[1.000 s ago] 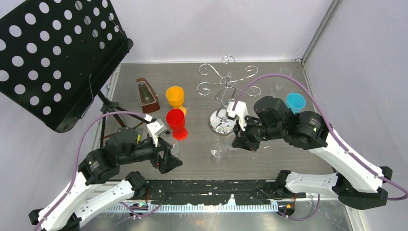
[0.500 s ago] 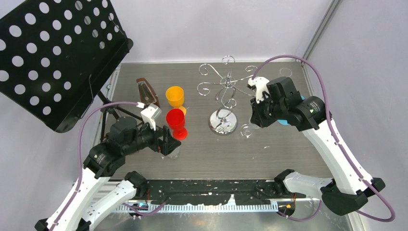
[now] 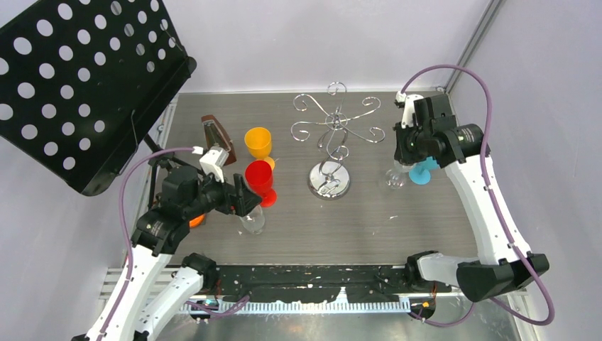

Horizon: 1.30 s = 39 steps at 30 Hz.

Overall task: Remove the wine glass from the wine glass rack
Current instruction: Place the wine glass at the center of the board.

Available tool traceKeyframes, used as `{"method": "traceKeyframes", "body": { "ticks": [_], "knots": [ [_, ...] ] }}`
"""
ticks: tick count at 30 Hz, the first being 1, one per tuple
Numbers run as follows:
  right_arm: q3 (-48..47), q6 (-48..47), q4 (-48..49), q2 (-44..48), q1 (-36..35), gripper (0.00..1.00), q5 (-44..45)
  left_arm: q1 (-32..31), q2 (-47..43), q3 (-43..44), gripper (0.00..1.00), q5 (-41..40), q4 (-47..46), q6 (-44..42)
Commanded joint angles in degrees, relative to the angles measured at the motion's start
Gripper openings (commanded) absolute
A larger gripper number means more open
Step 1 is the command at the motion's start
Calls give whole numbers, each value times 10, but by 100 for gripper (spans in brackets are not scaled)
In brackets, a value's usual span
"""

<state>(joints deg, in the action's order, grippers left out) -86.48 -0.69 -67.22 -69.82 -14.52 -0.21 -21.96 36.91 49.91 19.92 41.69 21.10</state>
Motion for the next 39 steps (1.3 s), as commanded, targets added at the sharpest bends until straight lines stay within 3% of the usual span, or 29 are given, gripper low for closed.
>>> {"method": "traceKeyframes", "body": {
  "ticks": [1, 14, 23, 39],
  "knots": [
    [-26, 7, 71, -26, 21, 6, 10, 16, -8, 0, 87, 12, -41, 8],
    [-116, 5, 69, -145, 52, 6, 10, 20, -34, -20, 87, 5, -41, 8],
    [-98, 7, 95, -170, 84, 6, -55, 20, -37, -26, 87, 12, -42, 14],
    [-109, 7, 102, -224, 98, 6, -36, 20, -40, -33, 86, 17, -45, 16]
  ]
}}
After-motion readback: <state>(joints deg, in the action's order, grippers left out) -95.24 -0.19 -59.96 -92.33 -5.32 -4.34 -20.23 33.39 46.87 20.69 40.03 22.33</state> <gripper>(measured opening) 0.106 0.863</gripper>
